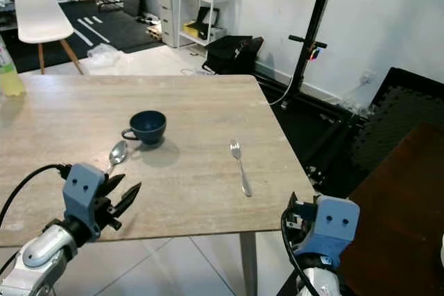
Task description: Setting the table
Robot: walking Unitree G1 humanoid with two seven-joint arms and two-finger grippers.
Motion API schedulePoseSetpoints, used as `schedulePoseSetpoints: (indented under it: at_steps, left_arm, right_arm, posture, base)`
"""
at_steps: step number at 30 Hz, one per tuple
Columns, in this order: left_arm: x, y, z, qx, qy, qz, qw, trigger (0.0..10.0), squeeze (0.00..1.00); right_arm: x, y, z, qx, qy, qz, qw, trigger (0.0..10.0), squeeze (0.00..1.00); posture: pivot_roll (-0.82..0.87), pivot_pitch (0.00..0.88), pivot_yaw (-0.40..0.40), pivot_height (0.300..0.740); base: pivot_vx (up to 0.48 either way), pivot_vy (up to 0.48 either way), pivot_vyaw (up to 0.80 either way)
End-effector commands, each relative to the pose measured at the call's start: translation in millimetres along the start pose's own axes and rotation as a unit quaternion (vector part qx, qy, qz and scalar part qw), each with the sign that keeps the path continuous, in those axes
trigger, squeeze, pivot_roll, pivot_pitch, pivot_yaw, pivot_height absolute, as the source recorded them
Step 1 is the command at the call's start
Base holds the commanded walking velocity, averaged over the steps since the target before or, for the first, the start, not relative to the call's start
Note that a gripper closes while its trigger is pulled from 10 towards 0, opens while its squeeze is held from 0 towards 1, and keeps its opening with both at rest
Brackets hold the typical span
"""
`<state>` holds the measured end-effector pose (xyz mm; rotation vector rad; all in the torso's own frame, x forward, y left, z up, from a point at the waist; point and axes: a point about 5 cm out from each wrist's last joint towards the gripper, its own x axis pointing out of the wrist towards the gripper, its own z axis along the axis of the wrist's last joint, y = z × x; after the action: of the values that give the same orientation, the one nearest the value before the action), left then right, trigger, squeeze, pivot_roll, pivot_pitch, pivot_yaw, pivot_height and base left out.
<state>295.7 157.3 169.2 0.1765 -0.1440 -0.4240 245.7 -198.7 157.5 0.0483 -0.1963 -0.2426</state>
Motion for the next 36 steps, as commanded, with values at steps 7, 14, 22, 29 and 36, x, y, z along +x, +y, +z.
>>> schedulePoseSetpoints:
  at_steps: [7,14,22,29,36]
  left_arm:
    - [4.9,-3.2,-2.3,0.005,0.005,0.009,1.0,10.0,0.0]
    - [5.9,-6.2,-2.1,0.002,0.006,0.007,1.0,10.0,0.0]
    - [7.3,-5.9,-3.2,-0.002,0.005,0.012,1.0,10.0,0.0]
    - [7.9,-7.1,-5.1,-0.006,0.007,0.016,1.0,10.0,0.0]
    - [8.2,-7.2,-5.1,-0.006,0.006,0.016,1.0,10.0,0.0]
  right_arm:
    - [1.4,0.2,-2.5,-0.006,0.007,0.004,1.0,10.0,0.0]
    - [0.8,0.0,-2.9,-0.006,0.006,0.003,1.0,10.0,0.0]
    - [-0.2,0.8,-6.5,0.001,0.017,0.006,1.0,10.0,0.0]
    - [0.6,1.7,-5.2,-0.005,0.014,0.01,1.0,10.0,0.0]
    - [0.2,1.2,-5.6,-0.004,0.015,0.01,1.0,10.0,0.0]
  posture:
    - [-0.02,0.034,0.038,0.74]
    - [-0.03,0.032,0.043,0.74]
    - [-0.03,0.031,0.041,0.74]
    - [-0.03,0.033,0.04,0.74]
    - [-0.03,0.034,0.039,0.74]
  base:
    - [0.0,0.0,0.0]
    - [0.0,0.0,0.0]
    - [0.031,-0.129,-0.2]
    - [0.334,-0.295,-0.8]
    - [0.379,0.0,-0.8]
